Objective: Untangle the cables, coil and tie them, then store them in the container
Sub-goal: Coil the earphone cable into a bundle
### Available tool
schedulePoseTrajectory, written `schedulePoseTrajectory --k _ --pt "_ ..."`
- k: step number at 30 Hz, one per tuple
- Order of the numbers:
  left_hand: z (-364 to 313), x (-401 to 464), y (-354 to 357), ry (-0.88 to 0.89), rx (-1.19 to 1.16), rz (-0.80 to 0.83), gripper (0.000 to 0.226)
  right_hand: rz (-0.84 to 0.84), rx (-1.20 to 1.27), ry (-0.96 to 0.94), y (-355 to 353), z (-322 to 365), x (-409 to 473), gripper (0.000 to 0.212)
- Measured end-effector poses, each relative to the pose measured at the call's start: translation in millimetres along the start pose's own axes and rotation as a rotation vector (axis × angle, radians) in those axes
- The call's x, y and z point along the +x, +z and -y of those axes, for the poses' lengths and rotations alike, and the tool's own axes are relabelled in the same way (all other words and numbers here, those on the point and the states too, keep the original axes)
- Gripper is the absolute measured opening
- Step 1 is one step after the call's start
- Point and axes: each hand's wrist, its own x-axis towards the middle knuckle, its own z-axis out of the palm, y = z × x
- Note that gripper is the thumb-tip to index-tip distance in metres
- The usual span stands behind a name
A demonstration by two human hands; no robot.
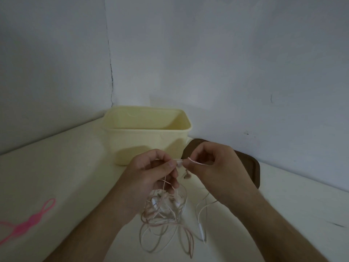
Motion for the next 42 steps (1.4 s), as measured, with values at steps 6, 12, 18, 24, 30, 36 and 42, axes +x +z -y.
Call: schedulePoseTrajectory --k 6,12,18,24,30,36,42 --pt "-1.0 0.7 -1.4 0.002 0.002 -0.04 0.014 0.032 0.256 0.084 -11.2 5.3 3.5 0.022" --pt "-2.5 2.1 -0.4 -0.018 -0.046 -0.111 0.01 0.142 0.538 0.192 -22.3 8.8 7.7 0.034" --pt "-0.8 3.0 -1.3 -0.075 0.029 -0.164 0.013 0.25 0.762 0.176 -29.1 9.2 4.9 0.035" --pt "-3.9 -0.3 2.0 -0.097 0.134 -0.151 0.015 0.227 0.698 0.153 -26.2 9.7 3.9 0.039" --pt "-3.1 2.1 -0.1 -0.143 0.096 -0.282 0.013 0.199 0.703 0.117 -26.7 10.9 2.8 0.039" --pt "5.3 5.0 -1.8 -0.077 0.475 -0.562 0.007 0.223 0.546 0.033 -35.8 16.5 1.2 0.026" --pt "-0.3 -9.0 4.3 0.27 0.491 -0.153 0.049 0.281 0.293 -0.067 -31.4 25.6 -5.8 0.03"
